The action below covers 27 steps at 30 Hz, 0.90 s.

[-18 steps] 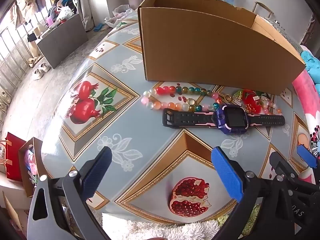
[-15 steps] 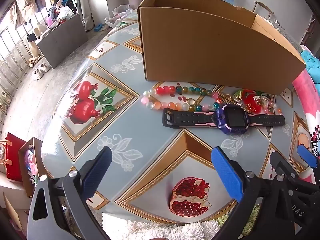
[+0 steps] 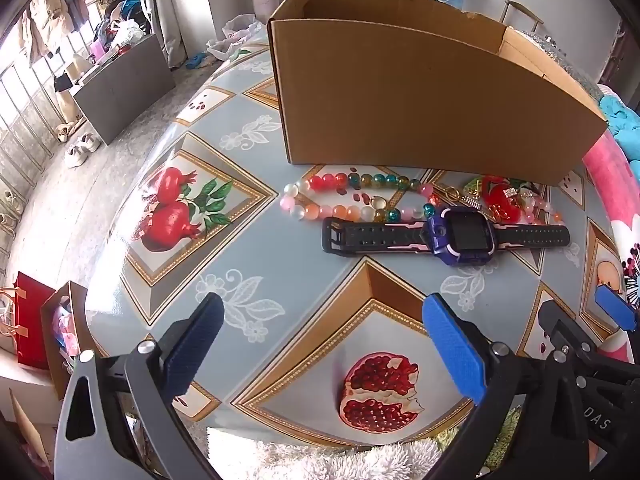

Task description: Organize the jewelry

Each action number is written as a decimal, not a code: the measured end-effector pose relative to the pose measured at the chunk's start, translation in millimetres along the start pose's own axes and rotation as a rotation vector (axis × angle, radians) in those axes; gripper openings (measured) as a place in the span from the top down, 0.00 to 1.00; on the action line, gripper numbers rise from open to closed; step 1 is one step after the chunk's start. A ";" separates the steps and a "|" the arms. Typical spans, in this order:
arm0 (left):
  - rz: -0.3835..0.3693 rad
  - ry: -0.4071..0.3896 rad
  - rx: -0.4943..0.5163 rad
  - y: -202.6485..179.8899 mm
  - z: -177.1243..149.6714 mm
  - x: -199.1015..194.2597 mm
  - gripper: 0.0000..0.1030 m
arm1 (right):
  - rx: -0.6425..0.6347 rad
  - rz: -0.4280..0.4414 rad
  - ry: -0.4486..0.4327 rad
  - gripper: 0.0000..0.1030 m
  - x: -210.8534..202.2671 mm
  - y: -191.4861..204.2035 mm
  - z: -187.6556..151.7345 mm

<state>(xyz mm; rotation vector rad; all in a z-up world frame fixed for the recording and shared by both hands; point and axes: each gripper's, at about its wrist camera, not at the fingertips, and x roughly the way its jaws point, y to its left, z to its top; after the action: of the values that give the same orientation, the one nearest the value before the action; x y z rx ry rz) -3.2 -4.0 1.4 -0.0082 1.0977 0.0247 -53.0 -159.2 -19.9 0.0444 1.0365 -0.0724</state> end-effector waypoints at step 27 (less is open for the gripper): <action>-0.005 0.001 0.002 -0.4 -0.4 -0.5 0.05 | 0.002 -0.001 -0.003 0.08 -2.3 -5.1 -1.8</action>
<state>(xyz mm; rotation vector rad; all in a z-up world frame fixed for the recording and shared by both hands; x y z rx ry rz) -3.7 -4.5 1.7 -0.0091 1.0985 0.0189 -56.2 -164.1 -18.9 0.0455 1.0335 -0.0749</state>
